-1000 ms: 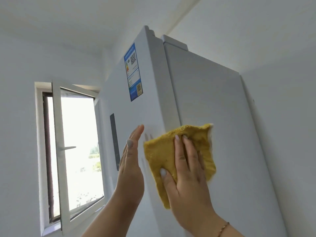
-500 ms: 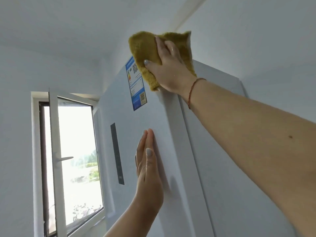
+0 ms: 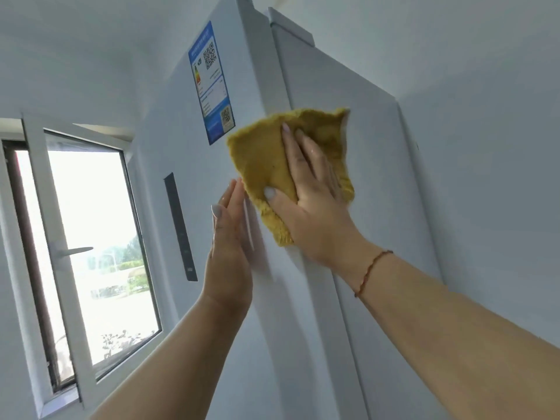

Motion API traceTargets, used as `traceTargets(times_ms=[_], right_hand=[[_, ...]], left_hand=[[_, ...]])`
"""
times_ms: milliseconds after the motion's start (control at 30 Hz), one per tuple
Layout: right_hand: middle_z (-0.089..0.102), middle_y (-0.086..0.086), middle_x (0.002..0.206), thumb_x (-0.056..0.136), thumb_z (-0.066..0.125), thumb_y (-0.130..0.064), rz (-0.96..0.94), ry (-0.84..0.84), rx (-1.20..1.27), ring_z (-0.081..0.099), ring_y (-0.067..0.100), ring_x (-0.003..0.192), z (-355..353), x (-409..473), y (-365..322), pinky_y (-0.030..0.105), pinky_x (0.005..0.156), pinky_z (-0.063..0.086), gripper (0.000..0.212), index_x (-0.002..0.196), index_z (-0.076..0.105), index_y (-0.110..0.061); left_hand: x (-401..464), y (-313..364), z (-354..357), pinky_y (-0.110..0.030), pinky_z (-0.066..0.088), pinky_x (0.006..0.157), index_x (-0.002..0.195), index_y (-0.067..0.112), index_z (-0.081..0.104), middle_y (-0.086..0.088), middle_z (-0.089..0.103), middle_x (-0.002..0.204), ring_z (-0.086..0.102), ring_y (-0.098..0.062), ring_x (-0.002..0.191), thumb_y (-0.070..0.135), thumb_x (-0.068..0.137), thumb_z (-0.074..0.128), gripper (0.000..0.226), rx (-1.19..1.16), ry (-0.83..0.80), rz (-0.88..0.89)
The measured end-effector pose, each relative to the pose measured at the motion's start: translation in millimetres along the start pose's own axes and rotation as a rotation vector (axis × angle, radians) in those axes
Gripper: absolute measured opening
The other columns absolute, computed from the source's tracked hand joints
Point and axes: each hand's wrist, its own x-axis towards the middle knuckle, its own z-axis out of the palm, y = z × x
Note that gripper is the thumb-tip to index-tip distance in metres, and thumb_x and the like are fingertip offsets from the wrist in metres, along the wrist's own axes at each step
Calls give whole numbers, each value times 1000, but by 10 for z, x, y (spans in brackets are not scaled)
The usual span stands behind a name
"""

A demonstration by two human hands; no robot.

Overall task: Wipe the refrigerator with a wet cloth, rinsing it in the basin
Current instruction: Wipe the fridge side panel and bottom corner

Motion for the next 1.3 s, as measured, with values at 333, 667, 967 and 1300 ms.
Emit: traceTargets(times_ms=[333, 667, 967, 1300], right_hand=[[-13, -19, 156, 91, 28, -64, 163, -38, -154, -8, 1, 144, 371, -1837, 282, 35, 115, 12, 74, 149, -12, -41], [-3, -4, 158, 93, 49, -49, 160, -80, -148, 10, 22, 144, -238, 332, -184, 42, 116, 17, 82, 152, -4, -30], [-3, 1, 159, 96, 45, -42, 103, 34, -101, 2, 21, 147, 20, -49, -94, 46, 119, 7, 78, 152, -5, -24], [10, 2, 154, 92, 40, -48, 171, 68, -266, 11, 18, 144, 551, -2223, 326, 43, 115, 20, 76, 151, -2, -26]], left_hand=[[-51, 36, -23, -19, 16, 115, 143, 28, 41, 25, 39, 147, 27, 8, 138, 56, 92, 16, 64, -38, 31, -87], [-50, 139, 42, -30, 10, 121, 144, 33, 38, 20, 29, 153, 19, 0, 144, 55, 96, 13, 59, 23, 47, -124], [-41, 90, 4, -39, 12, 122, 147, 26, 37, 12, 32, 155, 22, -6, 145, 52, 99, 8, 62, 15, 35, -92], [-137, 187, -6, -25, 14, 118, 141, 31, 46, 22, 36, 148, 25, 1, 141, 40, 105, 19, 46, 110, 108, -90]])
